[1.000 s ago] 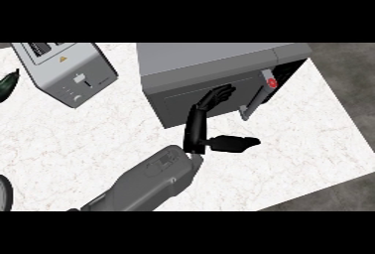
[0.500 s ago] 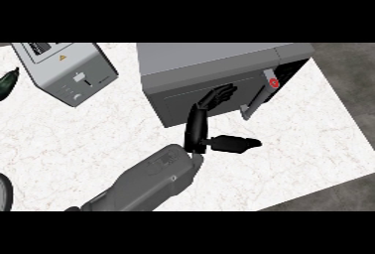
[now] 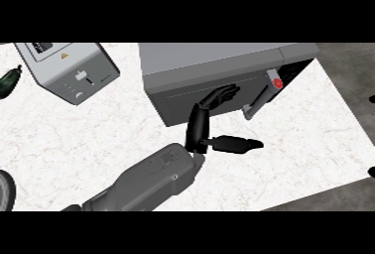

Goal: Pick up the milk, place it into the microwave and close the microwave

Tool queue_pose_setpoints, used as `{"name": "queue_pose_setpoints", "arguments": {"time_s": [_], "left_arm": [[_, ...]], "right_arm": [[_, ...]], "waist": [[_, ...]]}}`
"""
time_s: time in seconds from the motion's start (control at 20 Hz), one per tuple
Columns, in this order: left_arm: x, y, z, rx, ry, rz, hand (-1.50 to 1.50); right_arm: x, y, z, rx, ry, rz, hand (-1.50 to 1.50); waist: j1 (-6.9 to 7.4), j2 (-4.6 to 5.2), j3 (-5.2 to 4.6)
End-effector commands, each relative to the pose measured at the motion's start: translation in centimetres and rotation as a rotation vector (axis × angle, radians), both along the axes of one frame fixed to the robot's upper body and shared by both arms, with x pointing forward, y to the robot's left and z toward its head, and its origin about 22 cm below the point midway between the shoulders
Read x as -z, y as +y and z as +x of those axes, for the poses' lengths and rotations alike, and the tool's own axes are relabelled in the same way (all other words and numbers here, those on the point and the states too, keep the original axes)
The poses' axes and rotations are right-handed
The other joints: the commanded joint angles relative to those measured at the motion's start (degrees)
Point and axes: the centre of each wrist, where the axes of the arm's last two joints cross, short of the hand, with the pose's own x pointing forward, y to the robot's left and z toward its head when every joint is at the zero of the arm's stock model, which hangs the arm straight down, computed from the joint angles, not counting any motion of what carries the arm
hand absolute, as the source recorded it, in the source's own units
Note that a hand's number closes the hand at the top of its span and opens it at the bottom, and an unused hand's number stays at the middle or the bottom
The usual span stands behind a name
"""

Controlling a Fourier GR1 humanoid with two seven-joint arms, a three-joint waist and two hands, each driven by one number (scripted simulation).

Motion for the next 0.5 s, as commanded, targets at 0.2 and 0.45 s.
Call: {"name": "queue_pose_setpoints", "arguments": {"time_s": [0.2, 0.45], "left_arm": [[-0.8, 0.8, 2.6, -0.110, 0.020, -0.006, -1.50], [-1.1, 0.8, 2.9, -0.113, 0.009, -0.020, -1.50]], "right_arm": [[0.3, -1.0, 1.1, -0.052, 0.060, 0.071, -1.50], [-0.3, -2.2, 1.7, -0.054, 0.070, 0.088, -1.50]], "waist": [[-1.07, 0.60, -0.12], [-0.73, 0.69, -0.10]]}}
